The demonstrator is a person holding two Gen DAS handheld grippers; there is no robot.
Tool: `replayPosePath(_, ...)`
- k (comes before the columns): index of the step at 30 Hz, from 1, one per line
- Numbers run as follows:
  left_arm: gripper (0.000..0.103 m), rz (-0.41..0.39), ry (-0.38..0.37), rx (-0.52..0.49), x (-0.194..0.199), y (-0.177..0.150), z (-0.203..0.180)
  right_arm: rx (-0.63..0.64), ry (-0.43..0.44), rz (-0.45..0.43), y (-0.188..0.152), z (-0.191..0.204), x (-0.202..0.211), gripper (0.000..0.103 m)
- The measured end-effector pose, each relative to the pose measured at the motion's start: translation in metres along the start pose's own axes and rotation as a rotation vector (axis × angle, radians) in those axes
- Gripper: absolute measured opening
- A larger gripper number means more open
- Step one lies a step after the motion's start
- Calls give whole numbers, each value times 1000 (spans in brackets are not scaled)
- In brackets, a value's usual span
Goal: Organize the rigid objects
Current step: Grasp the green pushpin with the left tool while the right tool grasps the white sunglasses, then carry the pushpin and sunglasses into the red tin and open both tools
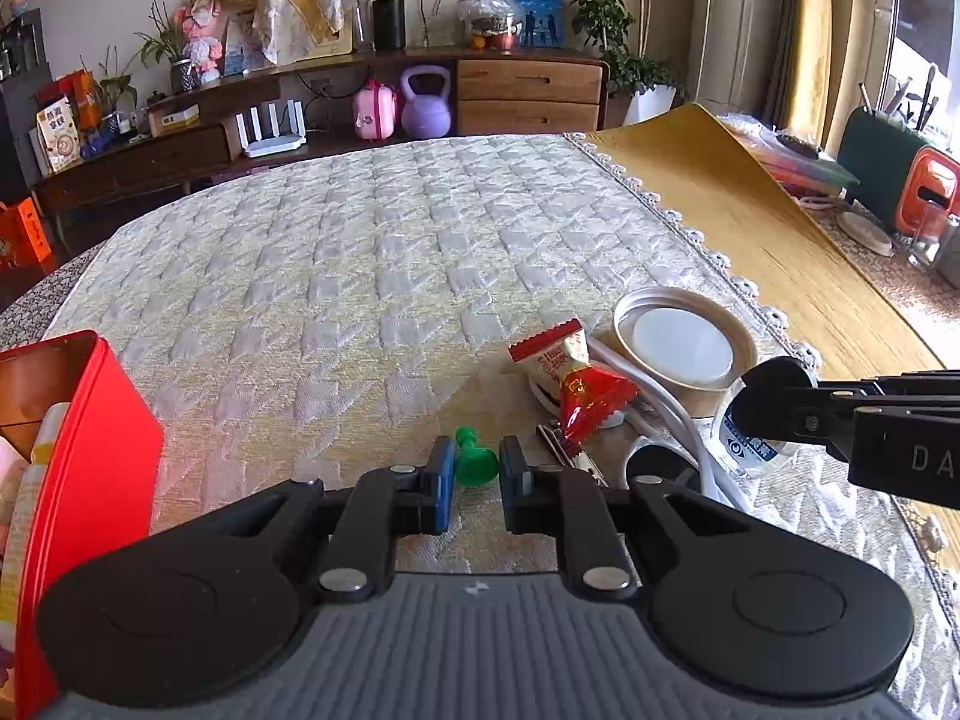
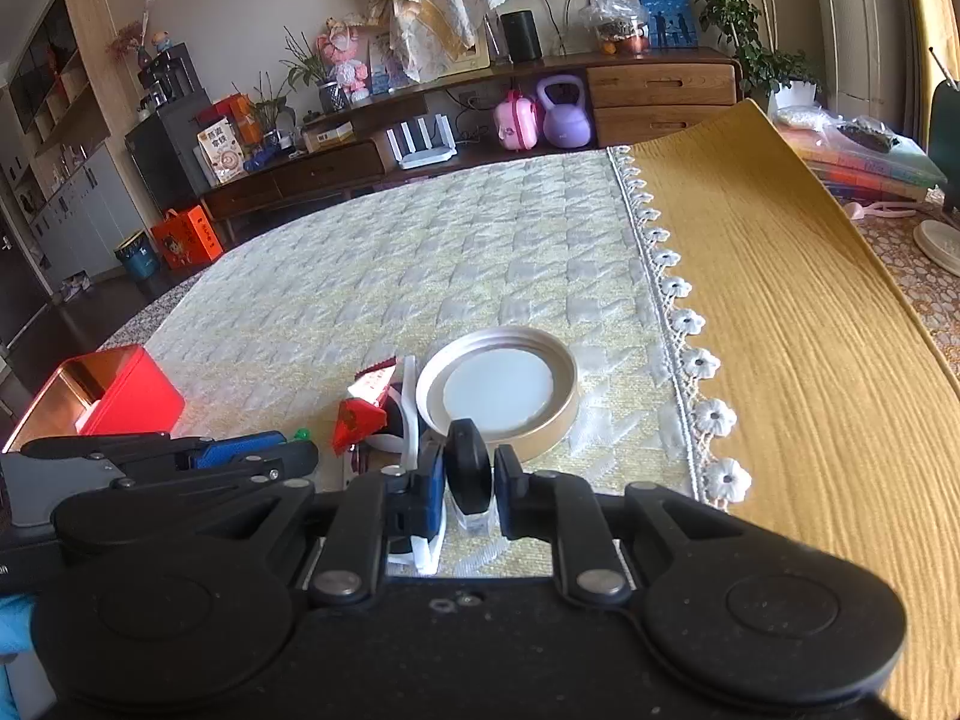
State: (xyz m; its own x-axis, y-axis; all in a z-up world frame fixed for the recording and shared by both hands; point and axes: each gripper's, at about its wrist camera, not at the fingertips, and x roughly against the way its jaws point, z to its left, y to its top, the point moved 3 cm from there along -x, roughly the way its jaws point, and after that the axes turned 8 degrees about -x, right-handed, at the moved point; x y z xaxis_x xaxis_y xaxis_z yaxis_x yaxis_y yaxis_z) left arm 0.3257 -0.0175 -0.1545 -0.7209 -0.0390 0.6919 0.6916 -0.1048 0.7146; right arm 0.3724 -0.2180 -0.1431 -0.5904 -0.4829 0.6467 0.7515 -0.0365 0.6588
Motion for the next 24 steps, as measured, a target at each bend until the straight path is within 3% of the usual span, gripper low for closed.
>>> replayPosePath(11,16,12,-11,50,34,1,16,-12,20,-7,0,7,34,16)
replayPosePath(24,16,-30,-6,86,94,1,44,35,69,-17,0,56,66,16)
